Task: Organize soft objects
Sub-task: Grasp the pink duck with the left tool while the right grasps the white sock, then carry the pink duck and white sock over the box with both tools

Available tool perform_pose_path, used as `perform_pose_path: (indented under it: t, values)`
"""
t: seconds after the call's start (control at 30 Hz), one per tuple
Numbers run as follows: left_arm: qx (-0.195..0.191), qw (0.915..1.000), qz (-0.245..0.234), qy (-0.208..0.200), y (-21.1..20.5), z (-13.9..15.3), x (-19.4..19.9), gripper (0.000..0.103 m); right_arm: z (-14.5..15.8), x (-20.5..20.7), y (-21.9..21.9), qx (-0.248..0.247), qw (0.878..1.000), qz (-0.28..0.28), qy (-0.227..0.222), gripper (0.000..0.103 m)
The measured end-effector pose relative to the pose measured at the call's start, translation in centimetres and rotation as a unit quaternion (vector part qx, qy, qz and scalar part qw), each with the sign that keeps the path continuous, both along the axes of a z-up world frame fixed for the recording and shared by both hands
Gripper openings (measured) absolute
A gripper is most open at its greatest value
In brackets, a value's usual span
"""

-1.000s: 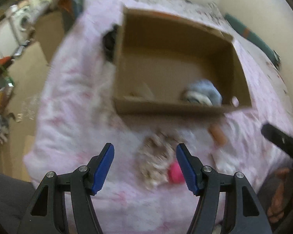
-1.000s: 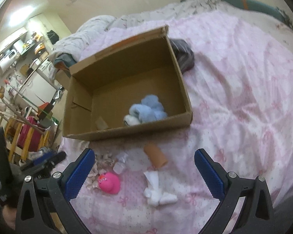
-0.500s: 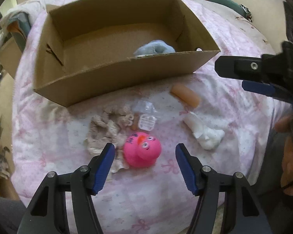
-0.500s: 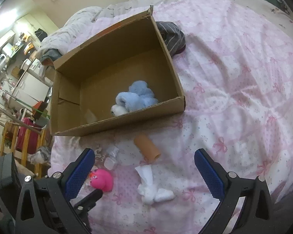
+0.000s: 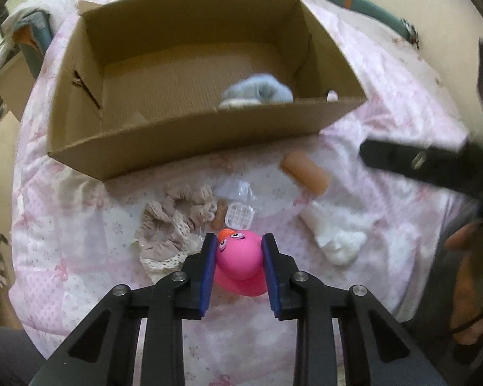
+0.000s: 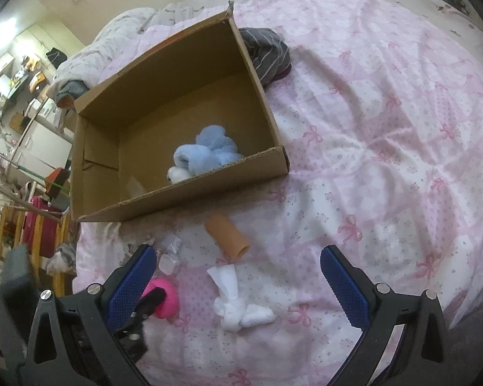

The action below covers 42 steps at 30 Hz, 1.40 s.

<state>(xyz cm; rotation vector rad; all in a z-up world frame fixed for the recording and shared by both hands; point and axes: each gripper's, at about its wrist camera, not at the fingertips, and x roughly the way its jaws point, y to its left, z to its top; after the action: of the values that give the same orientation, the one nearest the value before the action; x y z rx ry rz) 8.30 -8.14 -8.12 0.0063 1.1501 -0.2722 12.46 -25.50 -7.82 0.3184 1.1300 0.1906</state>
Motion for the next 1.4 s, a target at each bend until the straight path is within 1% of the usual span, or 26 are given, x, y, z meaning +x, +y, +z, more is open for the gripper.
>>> perform_pose_path:
  t: [0.1,0.2,0.27,0.37,0.47,0.53,0.6,0.63,0.7,0.77,0.83,0.9,0.97,1.0,1.03,1.07,1.1,1.13,1.17,1.2,1.3,1.4]
  values:
    - [-0.017,0.9997,0.015,-0.006,1.3,1.7,0.0,0.025,-0.3,0.1,0.3,-0.003,1.0,0.007,0.006,0.103]
    - [-0.025,0.999,0.026,-0.026,3.5,4.4,-0.2,0.025,-0.6,0.2,0.2,0.002,1.0,0.005,0.013,0.103]
    - [-0.033,0.9982,0.038,-0.032,4.7,5.9,-0.1,0.025,-0.8,0.2,0.1,0.007,1.0,0.004,0.019,0.103]
    - [-0.032,0.9974,0.056,-0.032,6.6,7.4,-0.1,0.025,-1.3,0.2,0.2,0.02,0.999,0.006,0.033,0.103]
    - [-0.021,0.9968,0.072,-0.027,8.7,7.9,0.0,0.025,-2.0,0.1,0.7,0.038,0.997,0.017,0.061,0.103]
    - [-0.024,0.9959,0.085,-0.019,9.6,7.4,-0.2,0.025,-2.8,0.0,1.3,0.038,0.995,0.031,0.088,0.103]
    - [-0.018,0.9949,0.098,-0.013,9.9,6.4,-0.5,0.025,-3.7,-0.1,2.0,0.039,0.992,0.05,0.113,0.103]
    - [-0.014,0.9949,0.099,-0.013,9.8,5.9,-0.6,0.025,-3.9,-0.1,2.3,0.037,0.991,0.055,0.119,0.095]
    - [-0.01,0.9945,0.104,-0.005,9.7,5.1,-0.7,0.025,-4.5,0.0,2.8,0.029,0.989,0.064,0.131,0.089]
    - [-0.018,0.994,0.108,0.001,9.6,4.7,-0.5,0.025,-5.0,0.0,3.4,0.013,0.988,0.07,0.137,0.087]
    - [-0.016,0.994,0.108,-0.001,9.6,4.6,-0.3,0.025,-5.6,0.2,4.0,-0.005,0.986,0.078,0.148,0.085]
    - [-0.017,0.9937,0.111,-0.001,9.6,4.5,-0.1,0.025,-6.5,0.4,4.3,-0.01,0.983,0.082,0.163,0.085]
    - [-0.019,0.9935,0.112,0.001,9.6,4.3,-0.1,0.025,-7.1,0.6,4.4,-0.016,0.982,0.08,0.17,0.081]
    - [-0.019,0.9936,0.112,0.0,9.5,4.3,-0.1,0.025,-7.1,0.6,4.5,-0.021,0.982,0.079,0.172,0.074]
    - [-0.019,0.9936,0.112,0.0,9.5,4.3,-0.1,0.025,-7.2,0.6,4.6,-0.028,0.982,0.078,0.171,0.062]
    - [-0.019,0.9935,0.112,-0.001,9.5,4.4,-0.1,0.025,-7.2,0.5,4.6,-0.034,0.982,0.078,0.169,0.055]
    - [-0.02,0.9935,0.112,-0.002,9.6,4.4,-0.1,0.025,-7.1,0.4,4.6,-0.034,0.982,0.079,0.169,0.038]
    - [-0.021,0.9935,0.112,-0.003,9.6,4.3,-0.1,0.025,-7.0,0.4,4.6,-0.03,0.982,0.08,0.168,0.031]
    - [-0.021,0.9934,0.112,-0.003,9.6,4.2,0.0,0.025,-6.9,0.2,4.6,-0.029,0.983,0.082,0.164,0.029]
    - [-0.02,0.9934,0.113,-0.004,9.6,4.3,-0.1,0.025,-6.7,0.1,4.7,-0.03,0.983,0.085,0.16,0.024]
    - [-0.02,0.9929,0.117,-0.007,9.8,4.4,-0.1,0.025,-5.8,-0.1,4.7,-0.022,0.985,0.095,0.144,0.022]
    - [-0.025,0.9922,0.121,-0.013,10.3,5.0,-0.3,0.025,-3.7,-0.5,4.8,0.001,0.989,0.1,0.107,0.022]
